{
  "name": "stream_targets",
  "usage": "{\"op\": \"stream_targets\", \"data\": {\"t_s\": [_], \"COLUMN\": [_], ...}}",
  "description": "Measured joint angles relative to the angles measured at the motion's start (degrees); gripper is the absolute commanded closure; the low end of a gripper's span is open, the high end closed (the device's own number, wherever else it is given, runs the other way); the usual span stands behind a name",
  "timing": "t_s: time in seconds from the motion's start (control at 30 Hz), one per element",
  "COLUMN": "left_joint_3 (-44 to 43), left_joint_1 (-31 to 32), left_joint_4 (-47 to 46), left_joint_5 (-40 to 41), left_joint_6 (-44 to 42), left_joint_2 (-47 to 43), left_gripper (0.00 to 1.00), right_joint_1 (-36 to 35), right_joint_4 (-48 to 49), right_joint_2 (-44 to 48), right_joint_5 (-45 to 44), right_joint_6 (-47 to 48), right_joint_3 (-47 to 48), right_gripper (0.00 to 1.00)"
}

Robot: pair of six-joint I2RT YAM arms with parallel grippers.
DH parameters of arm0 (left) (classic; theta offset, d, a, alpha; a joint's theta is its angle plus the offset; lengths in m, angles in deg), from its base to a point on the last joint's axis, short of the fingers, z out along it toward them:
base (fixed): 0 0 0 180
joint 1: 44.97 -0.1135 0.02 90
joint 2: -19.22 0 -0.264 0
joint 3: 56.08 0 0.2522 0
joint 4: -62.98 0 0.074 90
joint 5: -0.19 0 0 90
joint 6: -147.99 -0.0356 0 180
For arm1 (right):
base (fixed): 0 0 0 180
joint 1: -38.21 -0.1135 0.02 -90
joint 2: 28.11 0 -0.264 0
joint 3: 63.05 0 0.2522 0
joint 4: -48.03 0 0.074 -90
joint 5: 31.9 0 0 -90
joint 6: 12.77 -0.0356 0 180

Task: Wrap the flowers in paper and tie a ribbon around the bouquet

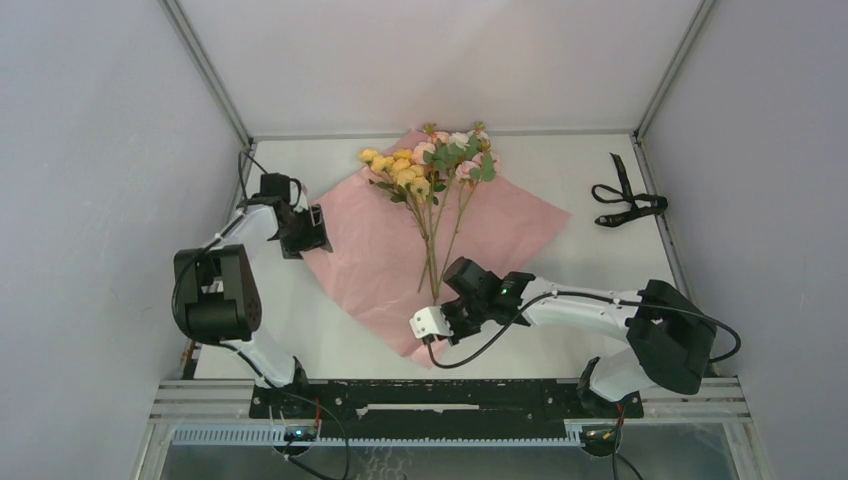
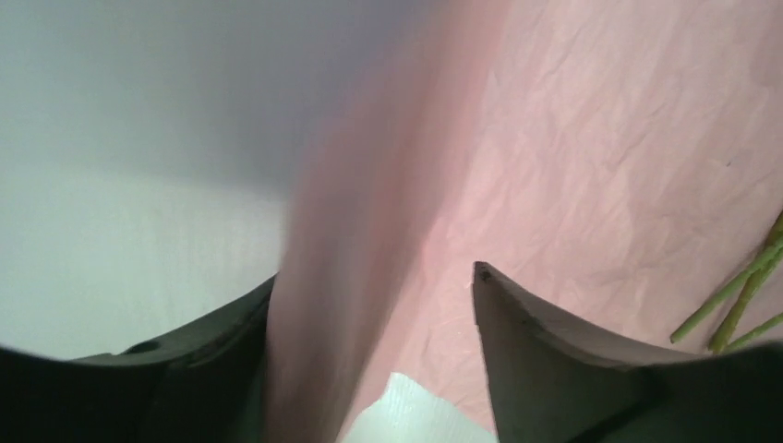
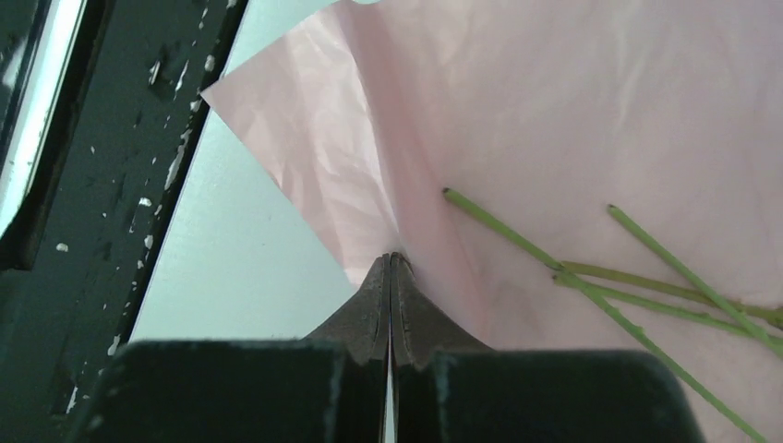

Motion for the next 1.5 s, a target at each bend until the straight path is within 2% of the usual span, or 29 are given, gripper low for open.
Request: {"op": "stream_targets", "data": {"t_s": [0.2, 0.3, 0.4, 0.57, 0.73, 0.8, 0.93, 1.03, 1.13, 1.23, 1.37, 1.5], "left_joint_3": [-0.52, -0.59, -1.05, 1.92, 6.58, 8.17, 11.96, 16.13, 20.26, 25.31, 28.15, 28.87], "left_joint_1": [0.42, 3.8, 11.32, 25.53, 36.15, 40.46, 49.46, 55.91, 59.93, 62.58, 64.02, 64.59], "left_joint_4": [-0.02, 0.33, 2.93, 8.41, 11.8, 11.96, 10.62, 7.61, 3.3, -4.13, -12.37, -17.77], "left_joint_5": [1.79, -0.98, -6.93, -14.97, -17.75, -16.85, -11.98, -6.08, -0.92, 4.26, 7.23, 9.4], "left_joint_6": [-8.68, -15.02, -21.31, -30.08, -36.37, -38.38, -42.6, -45.97, -49.48, -53.92, -59.34, -62.25], "left_joint_2": [-12.39, -19.71, -22.53, -21.68, -21.57, -21.57, -21.59, -21.59, -21.59, -21.59, -23.06, -22.29], "left_gripper": [0.23, 0.25, 0.26, 0.24, 0.22, 0.2, 0.16, 0.13, 0.12, 0.11, 0.11, 0.19], "right_joint_1": [5.31, 8.83, 12.87, 17.86, 20.63, 21.51, 23.69, 27.36, 29.42, 29.24, 28.65, 28.22], "right_joint_4": [2.69, 4.98, 8.07, 12.55, 14.34, 14.78, 15.69, 14.73, 12.2, 10.82, 9.31, 7.87], "right_joint_2": [1.14, 1.14, 1.09, -0.26, -2.4, -2.47, -2.45, -2.19, -1.66, -0.68, 1.51, 2.58], "right_joint_5": [5.84, 9.22, 12.66, 16.31, 16.46, 15.91, 14.47, 12.85, 10.78, 9.97, 9.84, 7.52], "right_joint_6": [-5.18, -9.4, -14.75, -24.55, -33.97, -38.18, -49.86, -60.37, -66.62, -70.18, -72.72, -73.33], "right_joint_3": [0.0, 0.0, 0.0, 0.0, 0.0, -0.02, -0.02, -0.02, -0.02, -0.59, -0.98, -0.98], "right_gripper": [1.0, 1.0, 1.0, 1.0, 1.0, 1.0, 0.91, 0.87, 0.83, 0.83, 0.82, 0.81]}}
